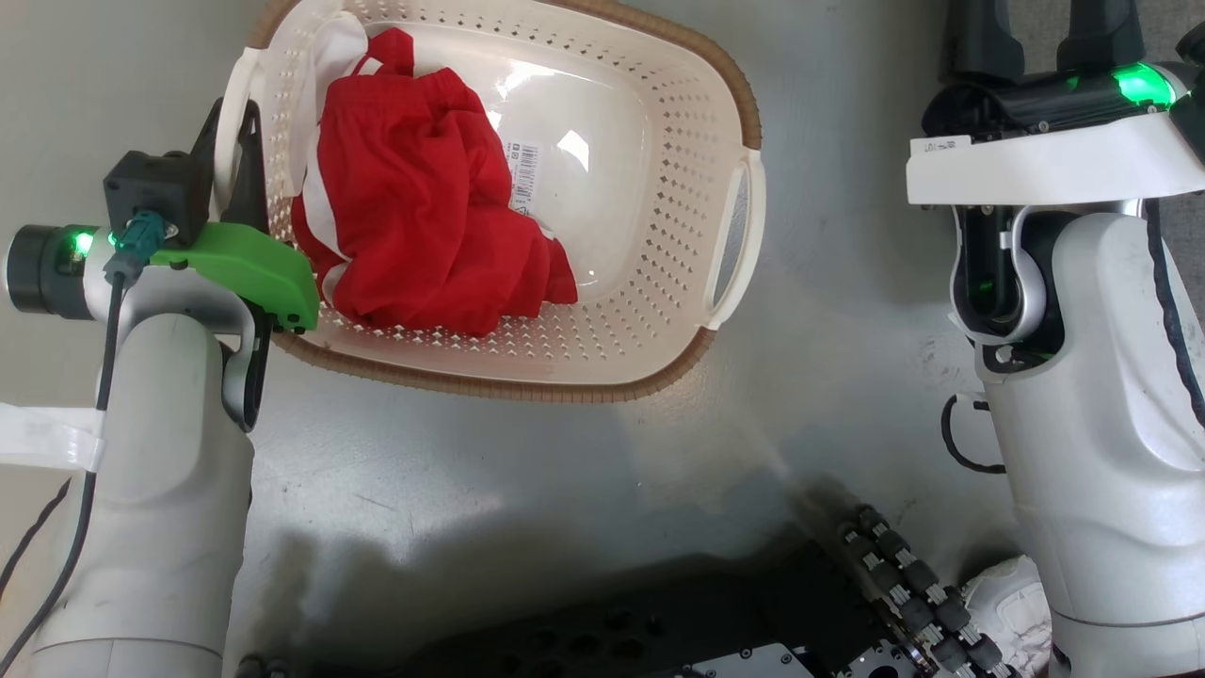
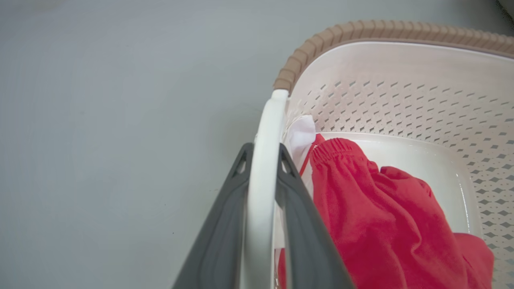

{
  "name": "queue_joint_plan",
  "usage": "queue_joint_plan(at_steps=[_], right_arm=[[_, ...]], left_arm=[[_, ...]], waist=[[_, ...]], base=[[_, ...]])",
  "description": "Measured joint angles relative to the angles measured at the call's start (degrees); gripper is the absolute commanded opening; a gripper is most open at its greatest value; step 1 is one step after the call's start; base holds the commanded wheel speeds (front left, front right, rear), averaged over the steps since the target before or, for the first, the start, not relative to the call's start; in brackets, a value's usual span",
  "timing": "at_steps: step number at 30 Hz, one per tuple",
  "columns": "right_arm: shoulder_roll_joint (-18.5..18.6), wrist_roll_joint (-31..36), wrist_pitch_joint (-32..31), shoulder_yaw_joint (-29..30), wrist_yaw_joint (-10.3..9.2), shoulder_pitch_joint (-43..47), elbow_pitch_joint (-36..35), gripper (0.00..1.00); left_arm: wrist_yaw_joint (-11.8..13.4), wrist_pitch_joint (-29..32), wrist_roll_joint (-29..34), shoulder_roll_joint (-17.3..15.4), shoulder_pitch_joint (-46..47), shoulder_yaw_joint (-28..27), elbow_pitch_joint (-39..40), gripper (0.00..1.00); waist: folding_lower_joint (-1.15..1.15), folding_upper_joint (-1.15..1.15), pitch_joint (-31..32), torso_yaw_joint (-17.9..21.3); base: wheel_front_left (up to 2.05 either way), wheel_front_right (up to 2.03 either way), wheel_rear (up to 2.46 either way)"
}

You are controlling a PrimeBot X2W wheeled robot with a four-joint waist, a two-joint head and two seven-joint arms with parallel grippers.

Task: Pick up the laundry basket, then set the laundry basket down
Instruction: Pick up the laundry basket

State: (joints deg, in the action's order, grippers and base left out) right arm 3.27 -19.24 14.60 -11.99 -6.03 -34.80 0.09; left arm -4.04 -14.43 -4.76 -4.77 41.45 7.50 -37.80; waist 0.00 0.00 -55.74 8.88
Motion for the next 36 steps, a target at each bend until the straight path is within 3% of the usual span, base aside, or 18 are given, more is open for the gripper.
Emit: queue_joint_plan(at_steps=[16,36], right_arm=[[0.00,0.00,0.00,0.07,-0.08,0.00,0.40,1.00],[0.00,-0.42,0.00,-0.82,-0.13,0.00,0.77,1.00]], left_arm=[[2.18,0.00,-5.77,2.11,-0.01,-6.67,-1.41,0.00],[2.63,0.00,-8.31,2.88,-0.06,-6.16,-4.11,0.00]], waist=[[0.00,0.00,1.34,-0.25],[0.00,0.00,2.00,0.34]], base=[[0.00,0.00,0.00],[0.00,0.00,0.00]])
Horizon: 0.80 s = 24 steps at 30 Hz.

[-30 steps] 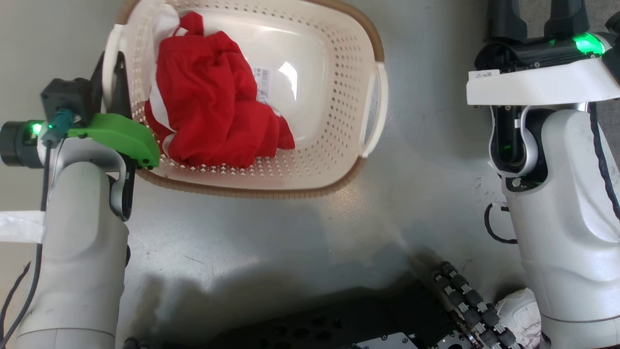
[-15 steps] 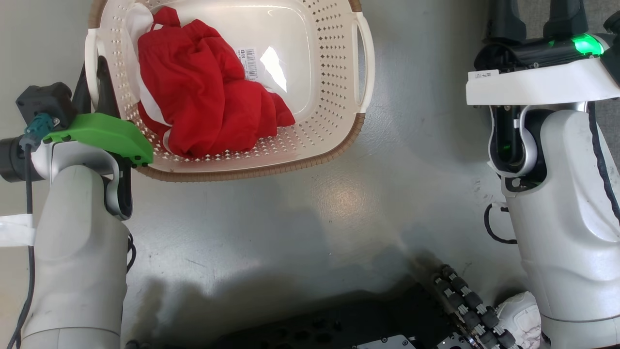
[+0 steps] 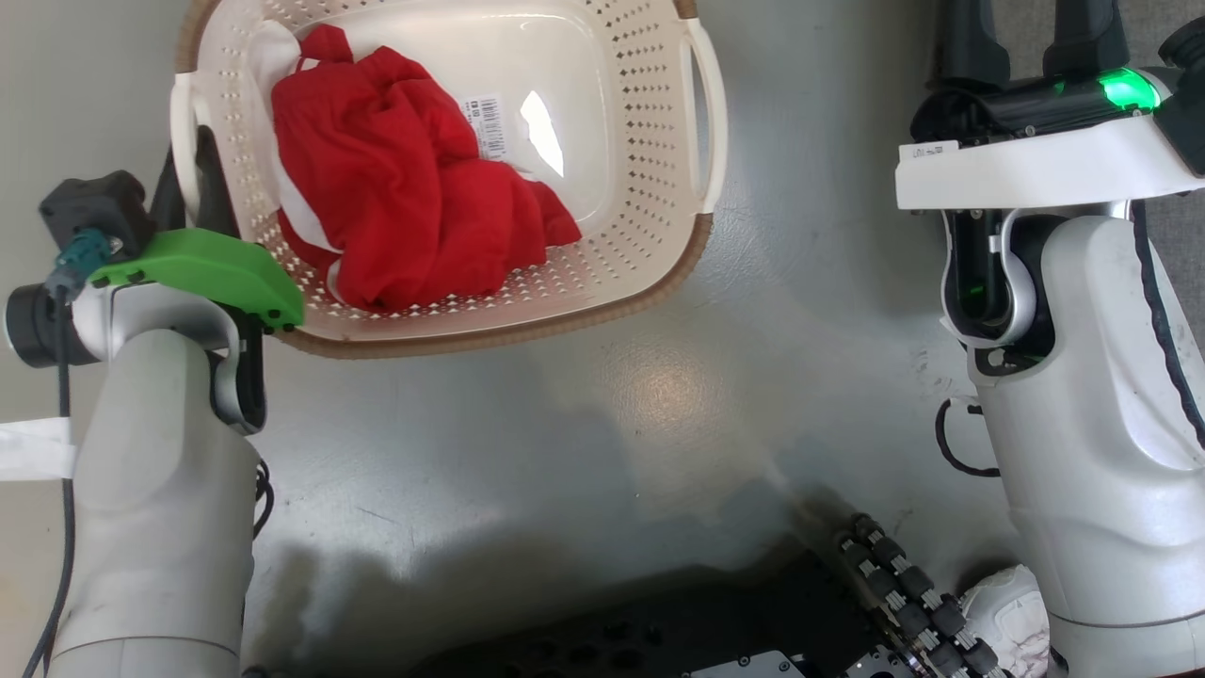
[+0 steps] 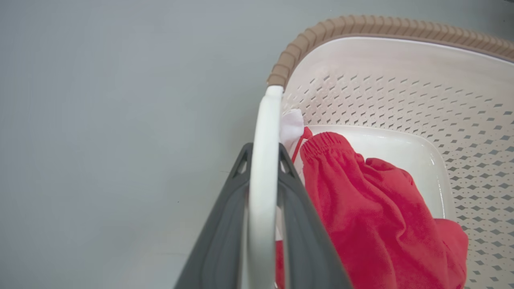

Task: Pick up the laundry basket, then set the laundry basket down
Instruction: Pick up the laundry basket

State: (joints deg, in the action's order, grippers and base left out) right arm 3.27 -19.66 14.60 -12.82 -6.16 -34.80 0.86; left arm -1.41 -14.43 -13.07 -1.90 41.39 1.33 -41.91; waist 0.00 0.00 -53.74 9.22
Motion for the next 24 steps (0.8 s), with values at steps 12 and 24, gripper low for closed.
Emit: queue_joint_plan(at_steps=[12,24], right_arm=[[0.00,-0.16,0.00,-0.25,-0.02,0.00,0.04,1.00],[0.00,-0.51,0.00,-0.24,-0.08,-0.01,0.07,1.00]], left_arm=[[-0.01,0.00,0.24,0.05,-0.01,2.59,-0.41,0.00],[0.00,-0.25,0.14,0.07,0.01,3.87,-0.40,1.00]], waist=[[0.00,0.00,-0.24,0.49],[0.00,0.00,-0.19,0.66]], base=[[0.00,0.00,0.00],[0.00,0.00,0.00]])
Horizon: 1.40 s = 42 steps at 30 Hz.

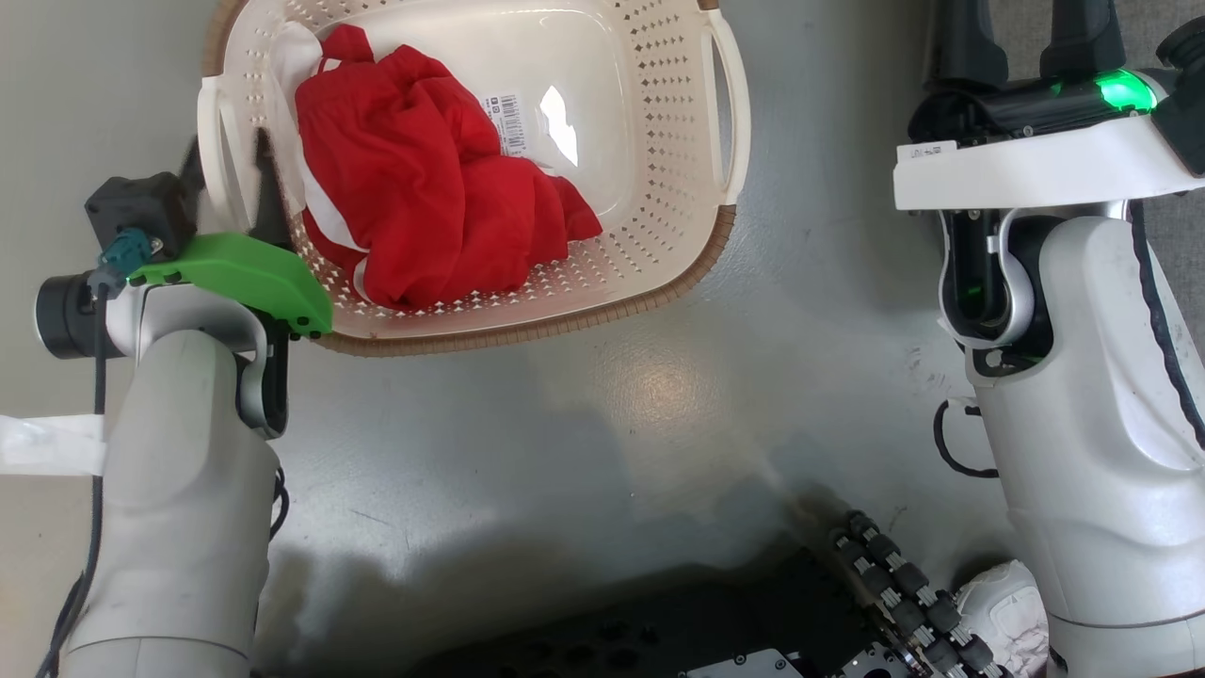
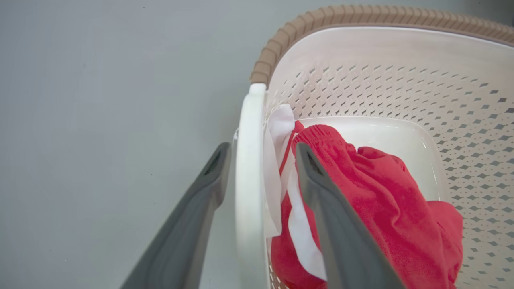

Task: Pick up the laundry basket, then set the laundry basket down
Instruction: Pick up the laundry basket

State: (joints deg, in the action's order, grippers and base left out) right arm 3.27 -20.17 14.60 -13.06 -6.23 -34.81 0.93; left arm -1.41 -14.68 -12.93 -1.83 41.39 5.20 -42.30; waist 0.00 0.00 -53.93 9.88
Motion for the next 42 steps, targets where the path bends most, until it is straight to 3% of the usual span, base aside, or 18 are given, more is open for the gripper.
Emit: queue_joint_plan(at_steps=[11,23,42], right_arm=[[0.00,0.02,0.00,0.20,0.00,-0.02,0.52,1.00],[0.00,1.32,0.00,1.47,0.11,0.27,2.40,1.00],[-0.05,6.95,0.00,4.79,2.79,9.71,5.58,1.00]], left_arm=[[0.65,0.00,-0.57,0.14,0.01,-0.18,0.98,1.00],[0.93,0.01,0.04,0.20,-0.10,-1.13,7.72,1.00],[0.33,0.00,0.01,0.31,-8.37,-0.53,22.39,1.00]], waist=[[0.00,0.00,0.71,-0.43],[0.00,0.00,4.66,-1.10],[0.00,0.00,16.47,-3.69]], base=[[0.00,0.00,0.00],[0.00,0.00,0.00],[0.00,0.00,0.00]])
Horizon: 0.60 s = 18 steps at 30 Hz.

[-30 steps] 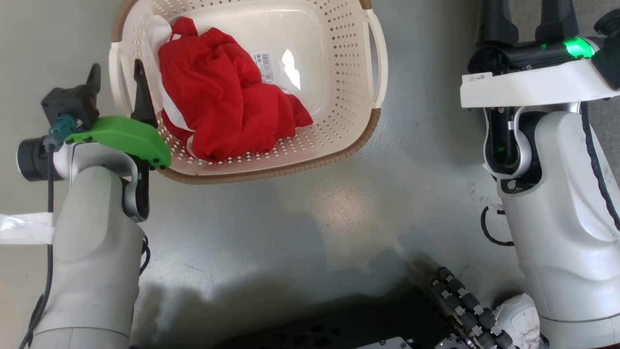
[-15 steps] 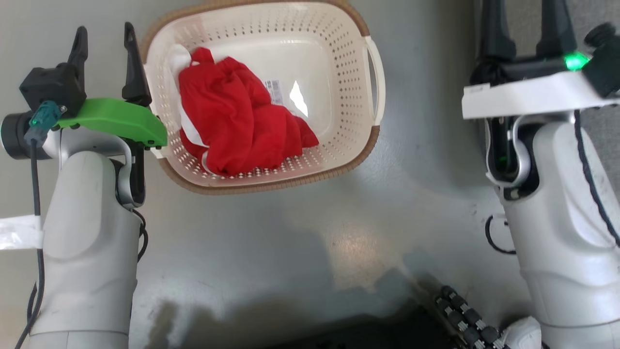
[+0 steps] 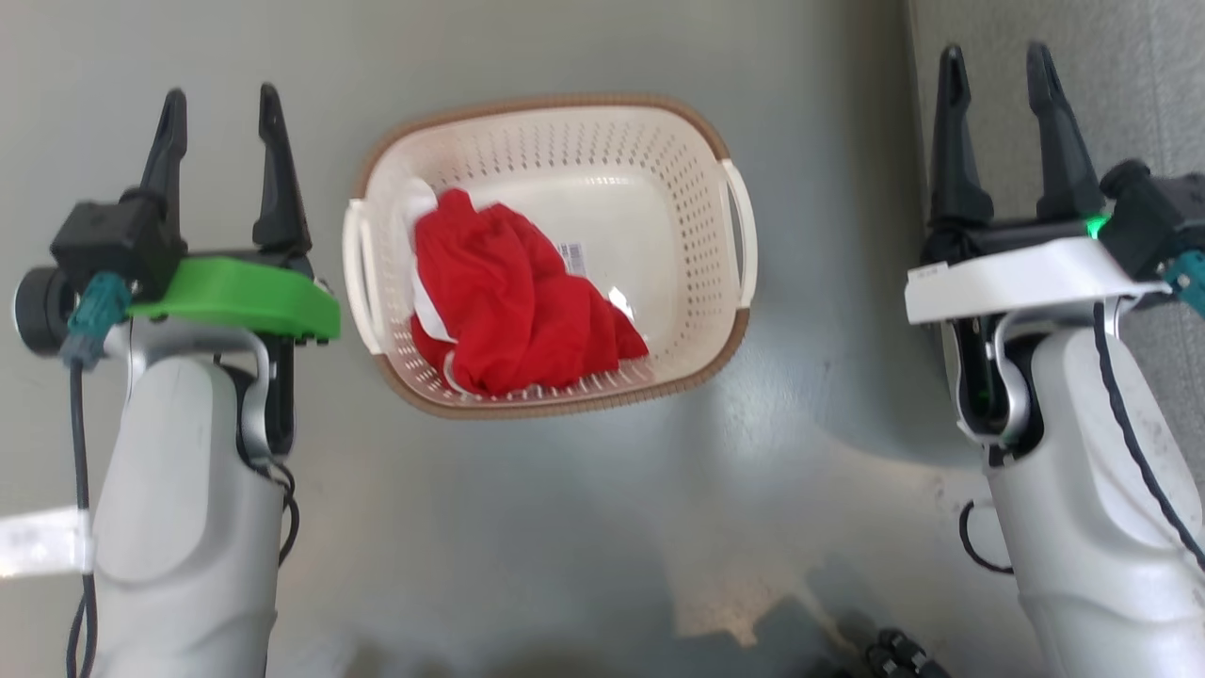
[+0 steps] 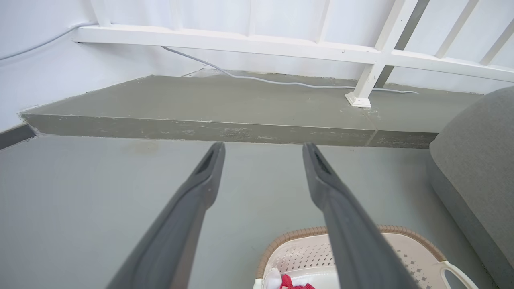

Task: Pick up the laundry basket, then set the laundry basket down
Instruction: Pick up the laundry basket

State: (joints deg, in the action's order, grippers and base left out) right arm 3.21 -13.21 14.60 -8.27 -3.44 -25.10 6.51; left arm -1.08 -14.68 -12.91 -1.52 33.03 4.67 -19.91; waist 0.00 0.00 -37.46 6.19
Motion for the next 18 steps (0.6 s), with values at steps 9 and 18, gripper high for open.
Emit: queue_joint_plan(at_steps=[9,18], right_arm=[[-0.02,-0.37,0.00,0.80,0.94,5.72,0.37,1.00],[-0.14,-0.45,0.00,0.46,1.16,12.12,0.93,1.00]], left_arm=[[0.69,0.00,0.29,0.00,-8.15,-1.24,4.88,1.00],[1.74,0.00,1.02,-0.02,-16.57,-2.12,7.12,1.00]], waist=[[0.00,0.00,7.98,-1.93],[0.00,0.00,15.42,-2.81]], base=[[0.00,0.00,0.00],[0.00,0.00,0.00]])
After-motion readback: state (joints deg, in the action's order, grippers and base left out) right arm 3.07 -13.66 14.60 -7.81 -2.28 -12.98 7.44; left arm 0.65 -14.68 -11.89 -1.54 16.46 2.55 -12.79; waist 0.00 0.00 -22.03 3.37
